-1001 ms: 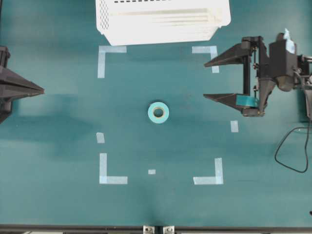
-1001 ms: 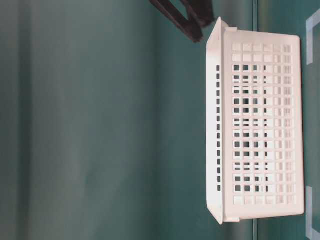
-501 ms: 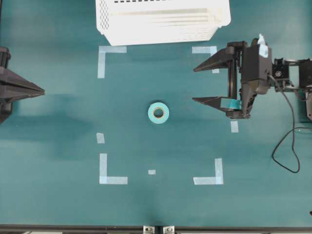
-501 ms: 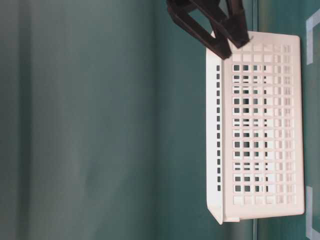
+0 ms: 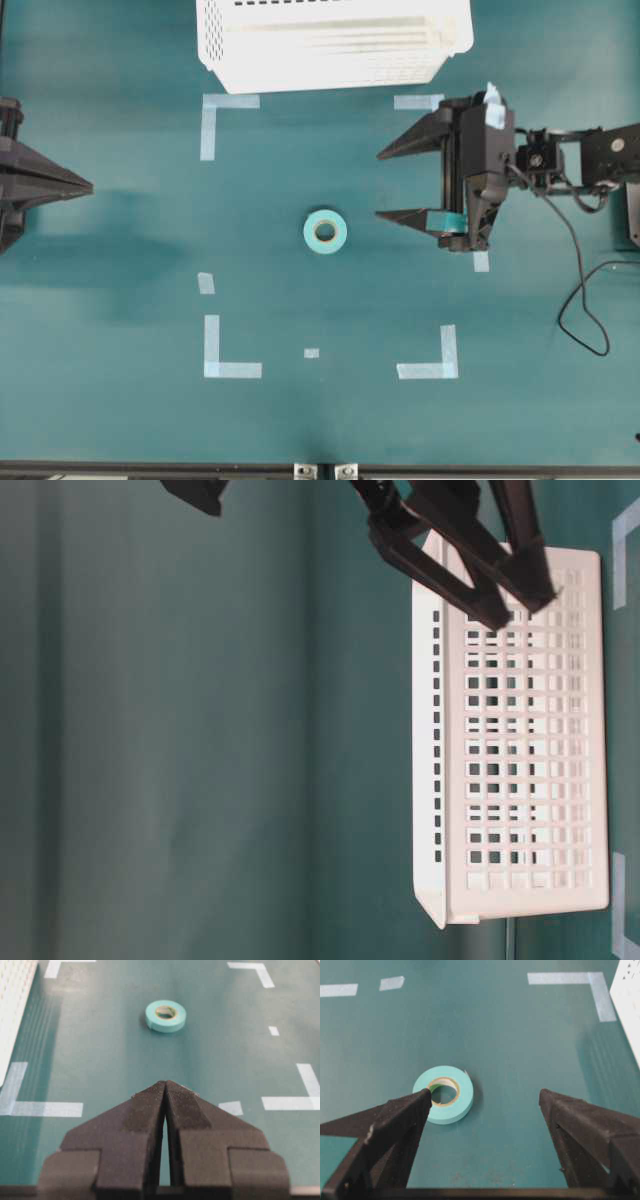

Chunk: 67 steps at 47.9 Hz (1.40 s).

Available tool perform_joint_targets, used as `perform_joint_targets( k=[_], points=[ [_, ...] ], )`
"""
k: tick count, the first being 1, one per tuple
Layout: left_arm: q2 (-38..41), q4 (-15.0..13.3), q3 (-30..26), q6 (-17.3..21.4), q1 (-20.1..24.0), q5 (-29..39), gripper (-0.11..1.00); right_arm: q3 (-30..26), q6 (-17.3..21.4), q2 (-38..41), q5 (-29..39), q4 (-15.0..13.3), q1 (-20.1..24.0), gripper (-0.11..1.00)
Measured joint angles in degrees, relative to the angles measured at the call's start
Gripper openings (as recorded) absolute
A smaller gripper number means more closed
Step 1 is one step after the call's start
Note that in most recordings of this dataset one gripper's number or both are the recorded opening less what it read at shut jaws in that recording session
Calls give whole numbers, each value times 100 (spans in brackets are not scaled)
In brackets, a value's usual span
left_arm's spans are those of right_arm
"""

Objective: Put the tape in the middle into the white basket.
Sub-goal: 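Move the open right gripper left toward the teal tape roll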

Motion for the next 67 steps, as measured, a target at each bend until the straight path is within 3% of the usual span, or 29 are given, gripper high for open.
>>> perform_joint_targets(
  k=[67],
  points=[
    [-343, 9, 237, 44, 97, -70, -11, -826, 53, 1362, 0, -26, 281, 98]
  ],
)
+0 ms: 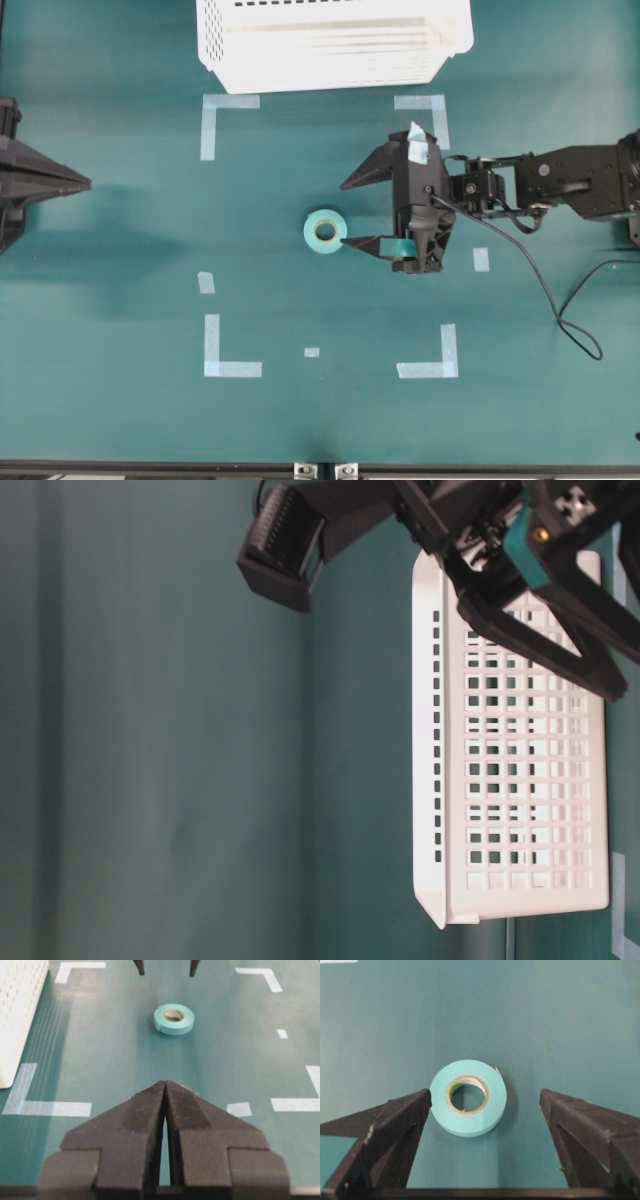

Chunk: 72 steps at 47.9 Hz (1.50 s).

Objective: Put the tape in the middle into the white basket.
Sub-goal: 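Move the open right gripper left toward the teal tape roll, then lower the right gripper around the tape roll and close on it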

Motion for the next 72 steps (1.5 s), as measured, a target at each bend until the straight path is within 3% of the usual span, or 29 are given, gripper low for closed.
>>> perform_joint_targets(
  k=[72],
  points=[
    [0, -9, 0, 0, 9, 0, -11, -554, 176, 993, -9, 0, 97, 98]
  ],
)
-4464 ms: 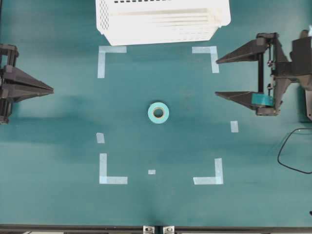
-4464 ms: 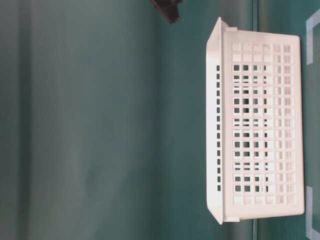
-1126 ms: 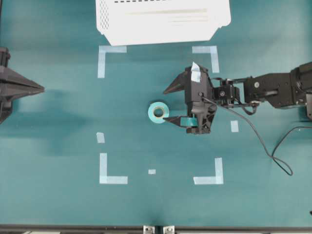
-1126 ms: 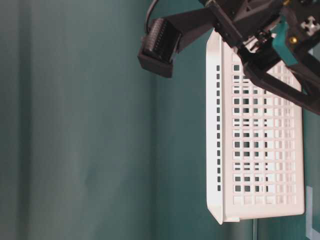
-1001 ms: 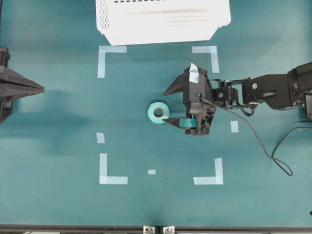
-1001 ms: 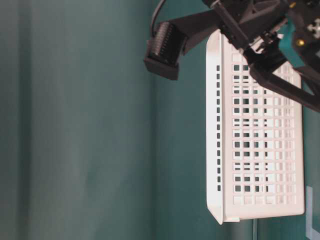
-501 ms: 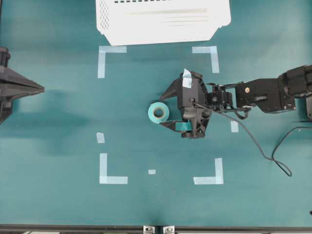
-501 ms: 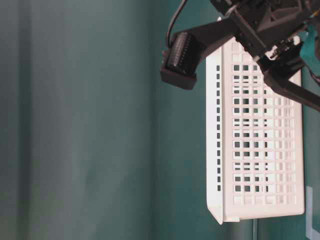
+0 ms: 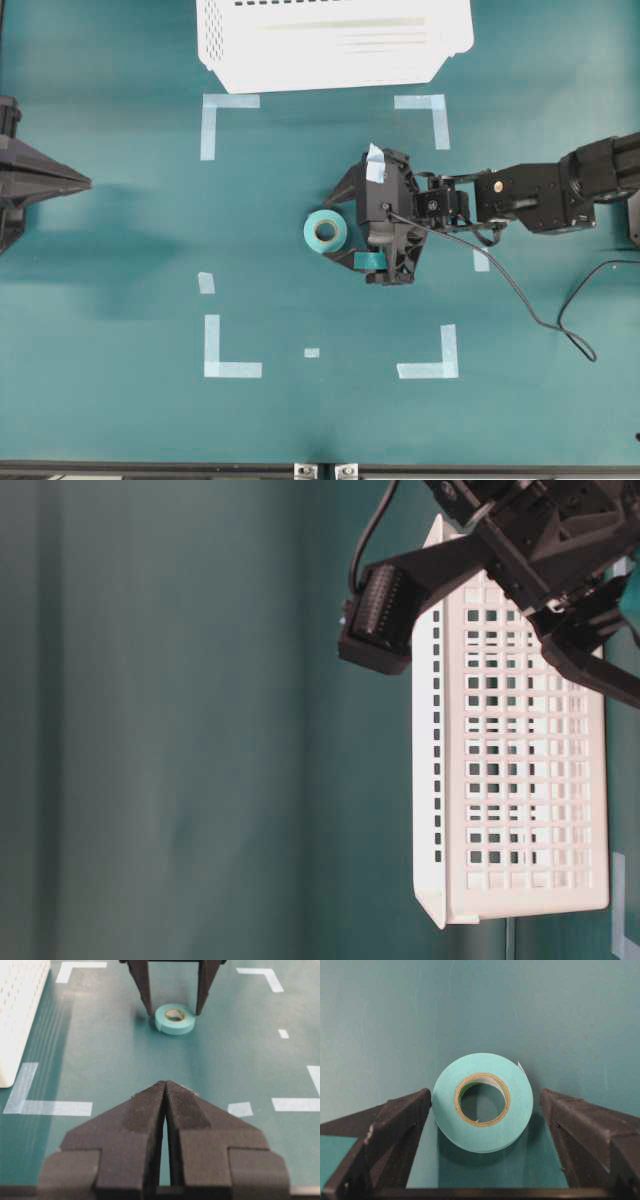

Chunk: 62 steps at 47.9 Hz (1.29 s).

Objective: Put the tape in the middle into the white basket.
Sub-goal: 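Lower the right gripper around the tape roll and close on it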

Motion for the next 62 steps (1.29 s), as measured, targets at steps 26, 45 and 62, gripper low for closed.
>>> perform_joint_targets(
  k=[26, 45, 62],
  points=[
    [9, 0, 0, 0, 0, 0, -11, -141, 0, 167, 0, 0, -18, 98],
    [0, 0, 0, 0, 9, 0, -11, -167, 0, 193, -9, 0, -18, 98],
    [0, 0, 0, 0, 9, 0, -11, -167, 0, 185, 0, 0, -26, 96]
  ],
)
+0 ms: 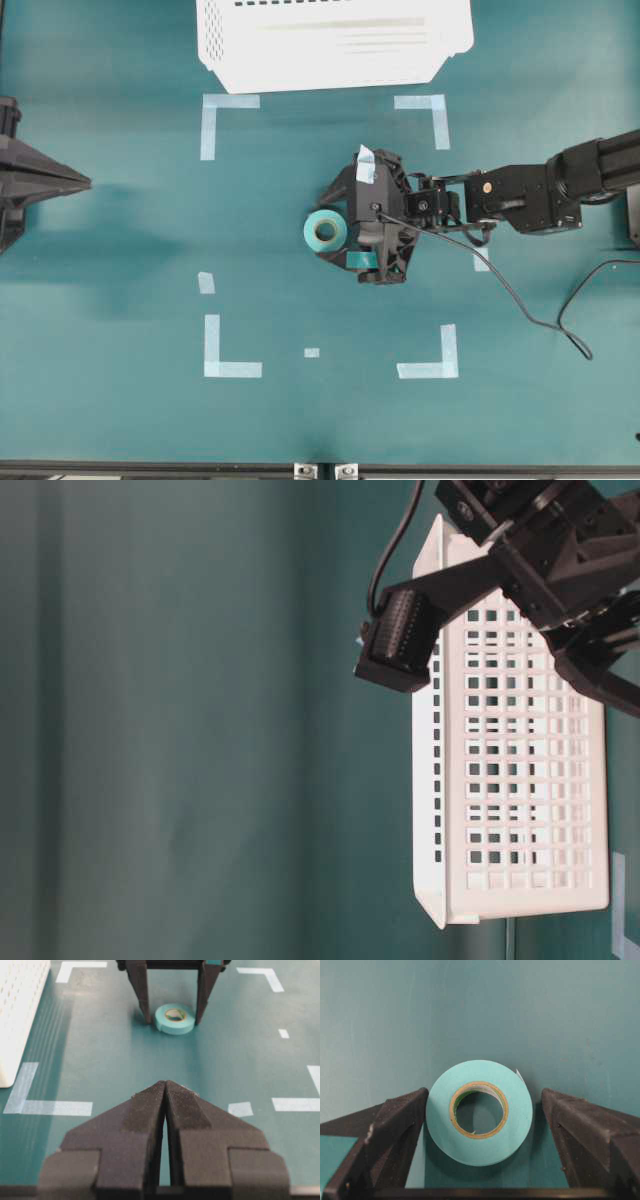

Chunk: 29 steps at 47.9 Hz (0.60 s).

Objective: Put the tape in the middle into the white basket.
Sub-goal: 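Lower the right gripper around the tape roll and close on it, then lift the tape roll and carry it up over the white basket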

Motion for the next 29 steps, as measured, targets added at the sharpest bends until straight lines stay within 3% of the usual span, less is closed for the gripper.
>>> perform_joint_targets(
  k=[4, 10, 29],
  points=[
    [0, 9, 0, 0, -9, 0, -11, 0, 0, 0, 9, 0, 0, 91],
    [0, 0, 0, 0, 0, 0, -11, 0, 0, 0, 44, 18, 9, 68],
    [0, 0, 9, 0, 0, 0, -11, -26, 0, 0, 149, -26, 0, 68]
  ],
)
